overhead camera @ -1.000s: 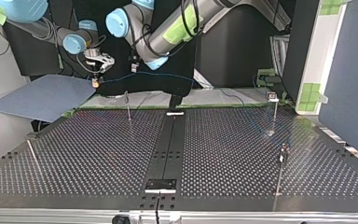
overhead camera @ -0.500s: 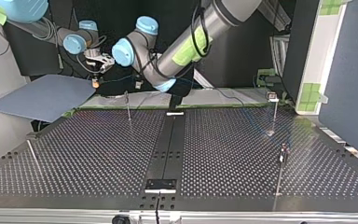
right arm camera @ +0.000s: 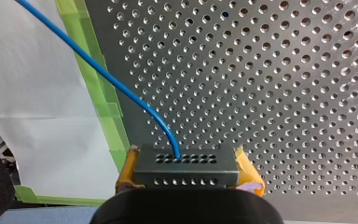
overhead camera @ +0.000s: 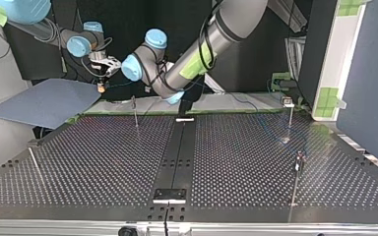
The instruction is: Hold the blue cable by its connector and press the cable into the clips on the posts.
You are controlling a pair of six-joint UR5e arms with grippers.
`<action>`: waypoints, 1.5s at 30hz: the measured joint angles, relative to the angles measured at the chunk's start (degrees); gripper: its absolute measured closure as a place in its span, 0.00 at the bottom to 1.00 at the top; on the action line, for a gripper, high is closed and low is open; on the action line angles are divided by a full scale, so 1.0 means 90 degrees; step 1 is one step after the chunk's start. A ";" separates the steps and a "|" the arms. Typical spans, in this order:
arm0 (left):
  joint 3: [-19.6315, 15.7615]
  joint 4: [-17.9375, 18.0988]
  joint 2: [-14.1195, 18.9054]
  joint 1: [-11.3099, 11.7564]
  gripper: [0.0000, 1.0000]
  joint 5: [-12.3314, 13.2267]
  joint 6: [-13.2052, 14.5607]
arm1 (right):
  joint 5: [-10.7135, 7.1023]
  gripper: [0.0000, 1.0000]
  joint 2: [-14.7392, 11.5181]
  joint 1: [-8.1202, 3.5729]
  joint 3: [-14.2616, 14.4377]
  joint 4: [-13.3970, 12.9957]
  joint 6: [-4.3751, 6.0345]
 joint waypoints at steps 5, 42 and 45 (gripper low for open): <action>0.0232 -0.0234 -0.0207 0.0053 0.00 -0.0160 -0.0110 | -0.0001 1.00 0.0000 0.0003 0.0001 -0.0002 -0.0001; 0.0335 -0.2223 -0.0273 0.0076 0.00 0.0073 -0.0748 | -0.0020 1.00 0.0000 0.0064 -0.0002 -0.0047 0.0029; 0.0434 -0.2379 -0.0319 0.0083 0.00 0.0159 -0.0768 | -0.0020 1.00 0.0000 0.0074 -0.0004 -0.0049 0.0029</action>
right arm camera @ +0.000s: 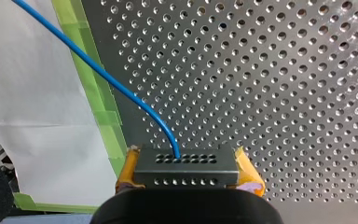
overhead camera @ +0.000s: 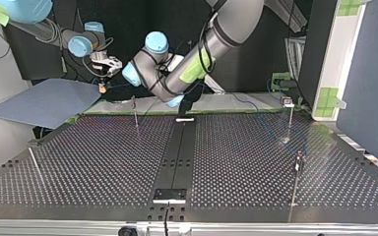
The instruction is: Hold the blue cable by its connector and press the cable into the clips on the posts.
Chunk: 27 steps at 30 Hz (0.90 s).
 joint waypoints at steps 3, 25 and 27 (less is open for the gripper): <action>0.0140 -0.0163 -0.0121 -0.0050 0.00 0.0129 -0.0020 | 0.0000 1.00 0.0000 0.0012 0.0000 -0.0001 0.0000; 0.1325 -0.1356 -0.1230 0.0077 0.00 0.0569 -0.0699 | -0.0010 1.00 0.0000 0.0051 -0.0008 -0.0049 0.0002; 0.1437 -0.1470 -0.1253 0.0080 0.00 0.0569 -0.0800 | -0.0010 1.00 0.0000 0.0055 -0.0008 -0.0050 0.0004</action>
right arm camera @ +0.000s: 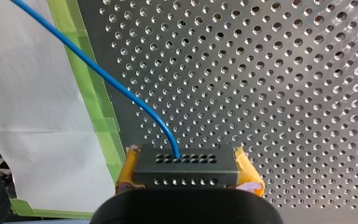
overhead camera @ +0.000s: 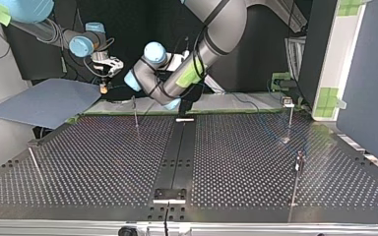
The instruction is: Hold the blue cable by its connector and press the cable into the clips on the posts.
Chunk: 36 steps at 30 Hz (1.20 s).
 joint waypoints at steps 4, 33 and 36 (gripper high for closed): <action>0.0211 -0.0212 -0.0012 0.0008 0.00 0.0001 -0.0102 | 0.0000 1.00 0.0000 0.0002 -0.0002 0.0000 0.0003; 0.0739 -0.0352 -0.0017 0.0069 0.00 -0.0009 -0.0422 | 0.0000 1.00 0.0000 0.0018 -0.0003 0.0000 0.0015; 0.0718 -0.0266 -0.0022 0.0079 0.00 -0.0010 -0.0437 | 0.0000 1.00 0.0000 0.0021 -0.0003 0.0000 0.0013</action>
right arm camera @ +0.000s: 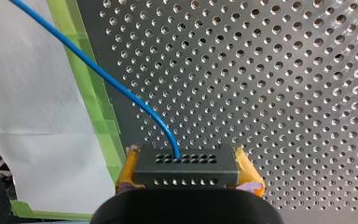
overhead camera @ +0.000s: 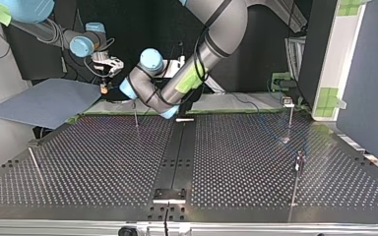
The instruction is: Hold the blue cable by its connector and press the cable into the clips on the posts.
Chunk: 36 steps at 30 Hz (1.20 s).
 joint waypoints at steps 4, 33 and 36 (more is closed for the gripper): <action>-0.0036 0.0183 -0.0001 0.0028 0.00 -0.0005 -0.0041 | 0.0001 1.00 -0.0001 0.0006 0.0000 0.0000 -0.0005; -0.0319 0.0520 -0.0197 0.0172 0.00 -0.0031 0.0071 | -0.0010 1.00 -0.0002 0.0019 0.0000 -0.0003 -0.0014; -0.0358 0.0527 -0.0198 0.0197 0.00 -0.0062 0.0106 | -0.0010 1.00 -0.0002 0.0021 0.0000 -0.0001 -0.0016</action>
